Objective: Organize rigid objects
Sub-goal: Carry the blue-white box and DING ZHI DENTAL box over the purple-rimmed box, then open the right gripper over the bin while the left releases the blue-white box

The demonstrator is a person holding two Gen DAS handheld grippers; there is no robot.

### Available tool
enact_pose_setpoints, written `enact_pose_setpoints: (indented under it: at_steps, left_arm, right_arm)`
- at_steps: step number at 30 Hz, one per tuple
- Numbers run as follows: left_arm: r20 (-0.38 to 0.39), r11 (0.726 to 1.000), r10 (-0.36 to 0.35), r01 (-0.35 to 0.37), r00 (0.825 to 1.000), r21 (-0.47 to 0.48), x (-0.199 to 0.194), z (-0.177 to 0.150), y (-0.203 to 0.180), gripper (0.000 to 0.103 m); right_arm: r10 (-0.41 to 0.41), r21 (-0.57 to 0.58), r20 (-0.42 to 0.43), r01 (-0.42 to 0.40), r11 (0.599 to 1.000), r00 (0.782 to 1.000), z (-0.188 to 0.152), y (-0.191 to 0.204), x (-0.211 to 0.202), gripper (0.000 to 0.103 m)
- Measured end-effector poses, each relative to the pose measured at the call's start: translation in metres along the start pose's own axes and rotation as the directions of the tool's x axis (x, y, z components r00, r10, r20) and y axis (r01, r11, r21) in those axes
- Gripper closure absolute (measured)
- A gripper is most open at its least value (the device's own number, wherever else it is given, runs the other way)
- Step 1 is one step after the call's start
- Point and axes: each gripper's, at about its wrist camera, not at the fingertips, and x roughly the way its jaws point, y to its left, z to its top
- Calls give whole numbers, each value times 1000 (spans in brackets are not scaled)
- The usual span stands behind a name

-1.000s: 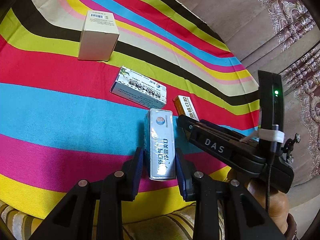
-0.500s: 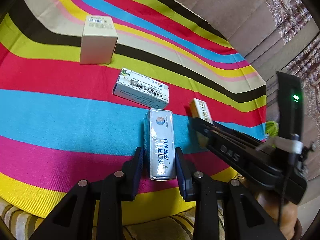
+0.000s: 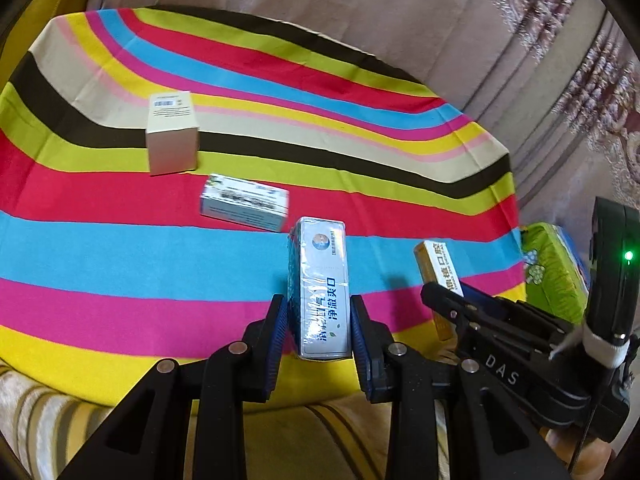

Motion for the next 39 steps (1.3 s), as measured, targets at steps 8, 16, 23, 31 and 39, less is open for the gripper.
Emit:
enact_pose_setpoints:
  at_steps: [8,16,23,31,39]
  left_arm:
    - [-31,996,-72,73,997,59,-4,-19,-44,71]
    - [-84,983,-133,142,988,114,-5,-43,-83,71]
    - [-131,962,-217,235,967,139,-4,-62,-113,71]
    - [-190,918,-313,347,931,189,-2,-83,-153,71]
    - [-248,873,-363,421,898,245,-1,-95,-176,69]
  right_arm:
    - [4,46,2,-4,999,1000,-30,-30,-30,69]
    - [-14,88,4,14,996,1000,-63,-71,-59,69]
    - [-71,167,0,70,984,998,-91,-123,-80,69]
    - [-146,278,-30,149,949,989,-128,-185,-98,69]
    - [-213,353,-45,215,911,976,-138,-226,-107,68]
